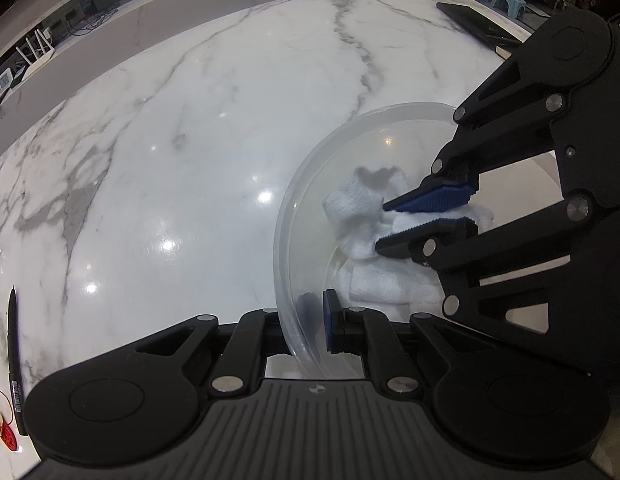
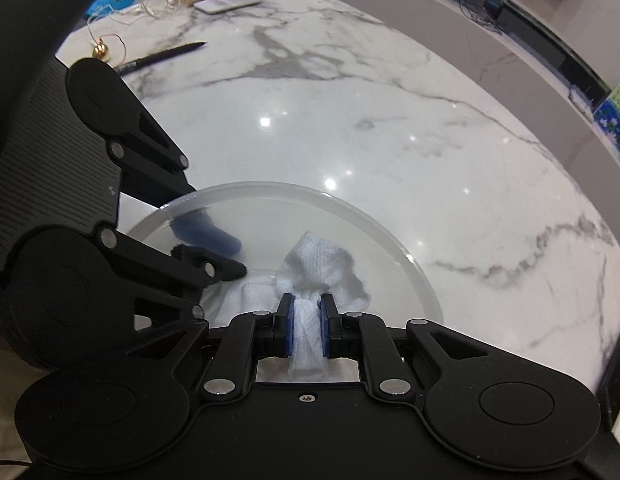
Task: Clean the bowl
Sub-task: 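Rub the cloth along the bowl's inner wall with the right gripper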
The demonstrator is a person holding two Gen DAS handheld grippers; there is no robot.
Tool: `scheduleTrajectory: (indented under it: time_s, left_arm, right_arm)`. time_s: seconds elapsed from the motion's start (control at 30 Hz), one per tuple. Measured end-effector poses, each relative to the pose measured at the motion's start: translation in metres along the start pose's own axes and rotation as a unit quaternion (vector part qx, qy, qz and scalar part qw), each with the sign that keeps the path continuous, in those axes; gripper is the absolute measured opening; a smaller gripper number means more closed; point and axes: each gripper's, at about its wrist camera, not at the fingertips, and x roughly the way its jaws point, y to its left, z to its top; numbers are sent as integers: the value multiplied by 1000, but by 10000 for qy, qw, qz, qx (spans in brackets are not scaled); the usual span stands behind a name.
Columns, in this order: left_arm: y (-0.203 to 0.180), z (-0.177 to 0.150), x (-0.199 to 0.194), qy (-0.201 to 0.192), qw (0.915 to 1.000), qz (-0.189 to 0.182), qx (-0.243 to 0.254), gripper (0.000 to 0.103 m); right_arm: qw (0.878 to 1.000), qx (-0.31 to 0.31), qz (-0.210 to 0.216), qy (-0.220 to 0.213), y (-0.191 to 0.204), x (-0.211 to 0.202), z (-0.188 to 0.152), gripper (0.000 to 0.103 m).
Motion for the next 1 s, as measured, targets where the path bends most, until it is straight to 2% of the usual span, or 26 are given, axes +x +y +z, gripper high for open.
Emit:
scheduleTrajectory:
  time_s: [0.53,1.0]
  left_arm:
    - [1,-1,-1,8,10000,-7,-2,9]
    - [2,-1,-1,8,10000,-4,-9,9]
  right_arm:
    - [9991,-120,344,197,8,-7,-8,11]
    - [9983,-142,229,519,7,-8,-17,11]
